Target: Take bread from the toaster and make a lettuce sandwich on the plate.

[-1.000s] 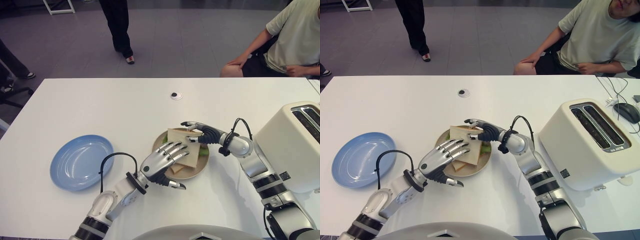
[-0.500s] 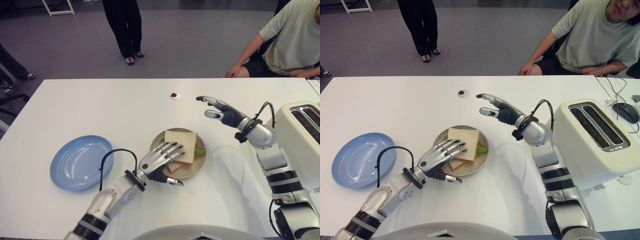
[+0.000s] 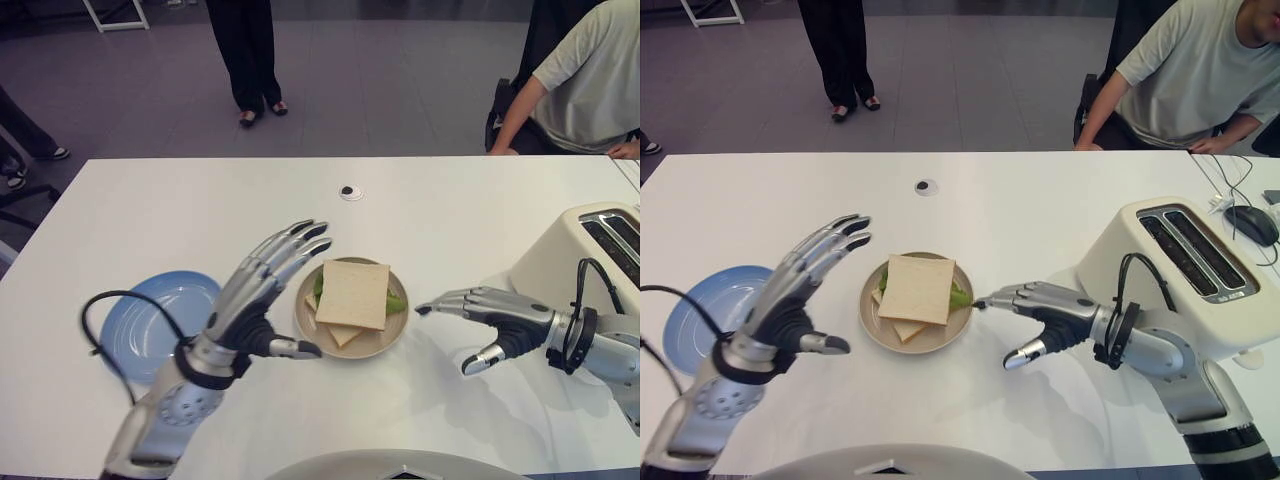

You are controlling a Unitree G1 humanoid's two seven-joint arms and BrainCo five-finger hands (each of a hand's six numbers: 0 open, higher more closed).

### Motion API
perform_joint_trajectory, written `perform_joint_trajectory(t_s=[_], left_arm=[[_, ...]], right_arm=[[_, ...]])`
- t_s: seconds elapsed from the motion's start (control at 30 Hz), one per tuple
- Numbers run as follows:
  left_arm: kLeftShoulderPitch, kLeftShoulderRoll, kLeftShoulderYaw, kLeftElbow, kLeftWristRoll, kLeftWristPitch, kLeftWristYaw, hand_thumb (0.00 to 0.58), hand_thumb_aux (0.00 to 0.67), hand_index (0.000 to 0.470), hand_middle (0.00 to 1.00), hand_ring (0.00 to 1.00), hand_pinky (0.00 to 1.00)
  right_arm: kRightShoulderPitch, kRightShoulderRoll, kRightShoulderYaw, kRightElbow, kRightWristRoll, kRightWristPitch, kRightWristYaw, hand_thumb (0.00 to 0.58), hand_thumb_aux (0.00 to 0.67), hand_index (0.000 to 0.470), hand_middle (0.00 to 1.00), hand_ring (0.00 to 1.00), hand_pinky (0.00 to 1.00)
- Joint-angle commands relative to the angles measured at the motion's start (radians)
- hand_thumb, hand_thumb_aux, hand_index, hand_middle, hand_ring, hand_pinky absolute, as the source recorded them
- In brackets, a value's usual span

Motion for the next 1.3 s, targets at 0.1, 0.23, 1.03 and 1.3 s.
perform_joint_trajectory(t_s=[0.1, 0.23, 1.03, 1.3], left_arm=[[0.193, 0.141, 0.095, 0.131, 0.167, -0.107, -0.091, 0.58, 0.67, 0.47, 1.0, 1.0, 1.0], [0.126, 0.103, -0.038, 0.186, 0.315, -0.152, -0.104, 0.58, 0.67, 0.47, 1.0, 1.0, 1.0], [-0.512, -0.012, -0.371, 0.566, 0.567, 0.181, 0.304, 0.468, 0.376, 0.264, 1.0, 1.0, 1.0], [-0.178, -0.204, -0.274, 0.172, -0.416, 0.064, 0.178, 0.0, 0.0, 0.0, 0.0, 0.0, 0.0]], right_arm=[[0.006, 0.089, 0.128, 0.064, -0.157, -0.039, -0.047, 0.58, 0.67, 0.47, 0.96, 0.96, 0.96], [-0.042, 0.183, 0.239, 0.225, -0.353, -0.102, -0.169, 0.58, 0.67, 0.47, 0.97, 0.97, 0.97], [-0.441, 0.397, 0.275, 0.79, -0.22, -0.185, -0.714, 0.0, 0.0, 0.0, 0.98, 0.98, 0.98], [-0.179, 0.335, 0.242, 0.326, 0.867, -0.033, -0.073, 0.0, 0.0, 0.0, 0.0, 0.0, 0.0]])
